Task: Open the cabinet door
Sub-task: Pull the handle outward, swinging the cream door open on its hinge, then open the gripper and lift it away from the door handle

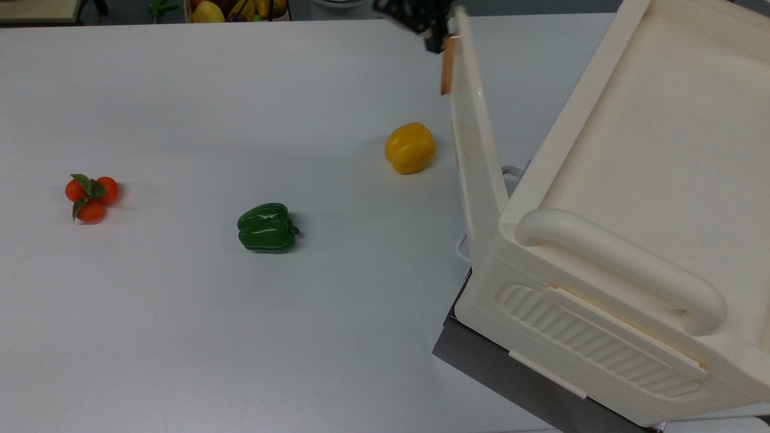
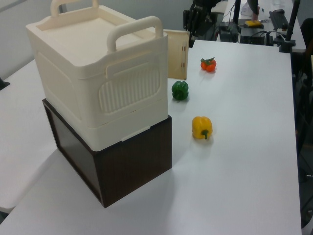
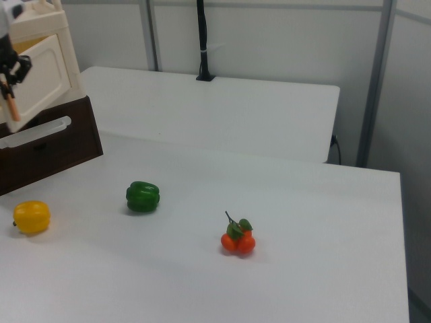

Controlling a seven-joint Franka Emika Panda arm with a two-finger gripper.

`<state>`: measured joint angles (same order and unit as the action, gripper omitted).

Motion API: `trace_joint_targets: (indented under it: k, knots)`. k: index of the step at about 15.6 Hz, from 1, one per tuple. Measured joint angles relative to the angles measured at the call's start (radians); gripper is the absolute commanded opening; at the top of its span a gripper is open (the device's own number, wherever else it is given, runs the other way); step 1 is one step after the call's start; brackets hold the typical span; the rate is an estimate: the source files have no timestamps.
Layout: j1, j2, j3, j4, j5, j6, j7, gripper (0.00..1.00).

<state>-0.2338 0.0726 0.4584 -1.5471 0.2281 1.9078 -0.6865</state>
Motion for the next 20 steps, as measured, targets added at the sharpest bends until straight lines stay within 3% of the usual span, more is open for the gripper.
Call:
trace_joint_targets:
  k: [9,17,20]
  knots:
    - [-0.015,0.029,-0.133,-0.016,-0.003,0.114,-0.014,0.13]
    - [-0.023,0.085,-0.177,-0.018,-0.004,0.313,-0.014,0.15]
    - [-0.023,0.101,-0.187,-0.018,-0.004,0.374,-0.014,0.29]
